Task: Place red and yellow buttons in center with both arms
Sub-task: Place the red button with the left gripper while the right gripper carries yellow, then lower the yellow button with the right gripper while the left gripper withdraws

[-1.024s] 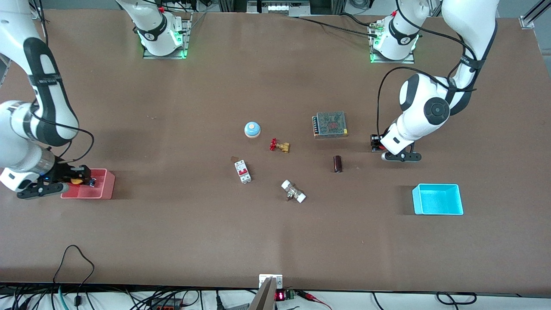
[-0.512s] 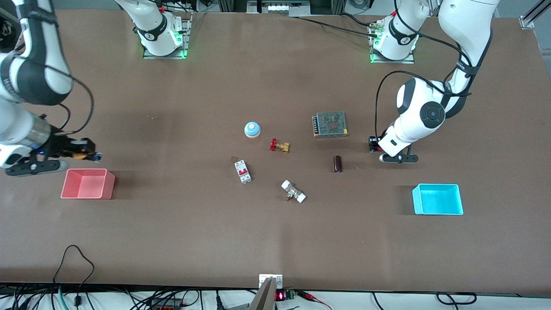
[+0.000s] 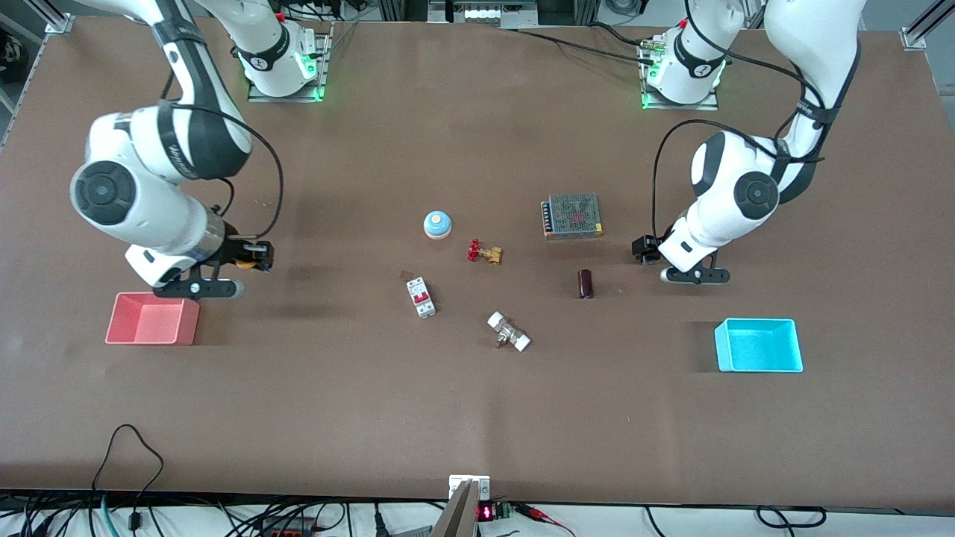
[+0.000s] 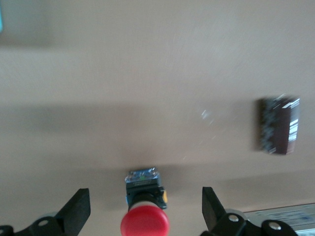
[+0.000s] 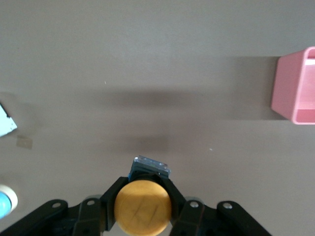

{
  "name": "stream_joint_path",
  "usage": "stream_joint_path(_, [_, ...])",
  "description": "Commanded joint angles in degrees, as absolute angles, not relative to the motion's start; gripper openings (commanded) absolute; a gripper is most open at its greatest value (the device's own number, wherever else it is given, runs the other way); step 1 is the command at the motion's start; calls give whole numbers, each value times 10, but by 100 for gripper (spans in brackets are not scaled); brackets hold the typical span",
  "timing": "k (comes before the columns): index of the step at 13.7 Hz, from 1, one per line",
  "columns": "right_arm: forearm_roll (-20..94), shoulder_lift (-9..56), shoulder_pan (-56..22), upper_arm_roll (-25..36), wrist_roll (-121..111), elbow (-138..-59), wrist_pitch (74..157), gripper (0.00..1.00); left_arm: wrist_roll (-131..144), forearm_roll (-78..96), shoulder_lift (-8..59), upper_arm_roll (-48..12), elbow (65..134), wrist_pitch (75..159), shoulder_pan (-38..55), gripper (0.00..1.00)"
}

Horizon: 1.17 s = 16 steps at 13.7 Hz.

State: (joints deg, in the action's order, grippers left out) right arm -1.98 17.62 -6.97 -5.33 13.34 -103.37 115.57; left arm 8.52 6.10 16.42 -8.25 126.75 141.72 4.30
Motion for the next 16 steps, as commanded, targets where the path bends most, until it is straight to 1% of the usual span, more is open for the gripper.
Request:
stream_joint_path(1, [-17, 194, -82, -47, 157, -1055, 1212, 33, 77, 68, 122, -59, 1195, 1342, 46, 100])
stream_joint_path(3, [-25, 206, -95, -47, 183, -1070, 1241, 33, 77, 66, 127, -33, 1109, 1256, 46, 100])
stream_joint_path(4, [-25, 213, -100, -47, 190, -1075, 1256, 33, 77, 66, 127, -21, 1081, 1238, 44, 100])
stream_joint_path(6, [-25, 225, -106, -47, 206, -1083, 1280, 33, 57, 60, 126, 13, 1053, 1224, 43, 100])
stream_joint_path(7, [-25, 231, -108, -47, 207, -1087, 1294, 33, 43, 58, 127, 18, 1035, 1213, 40, 100])
stream_joint_path(8, [-25, 236, -108, -47, 207, -1094, 1312, 33, 40, 58, 126, 18, 1017, 1201, 36, 100])
stream_joint_path(11, [-28, 252, -107, -47, 198, -1104, 1353, 33, 40, 57, 124, 18, 932, 1094, 19, 100])
stream_joint_path(12, [-33, 259, -107, -47, 191, -1104, 1359, 33, 40, 56, 124, 10, 905, 1057, -4, 100])
stream_joint_path(14, [-40, 265, -107, -47, 158, -1104, 1368, 33, 36, 55, 121, -3, 875, 1003, -31, 100])
stream_joint_path(16, [-42, 270, -108, -47, 152, -1107, 1389, 33, 23, 55, 109, -4, 868, 990, -40, 100])
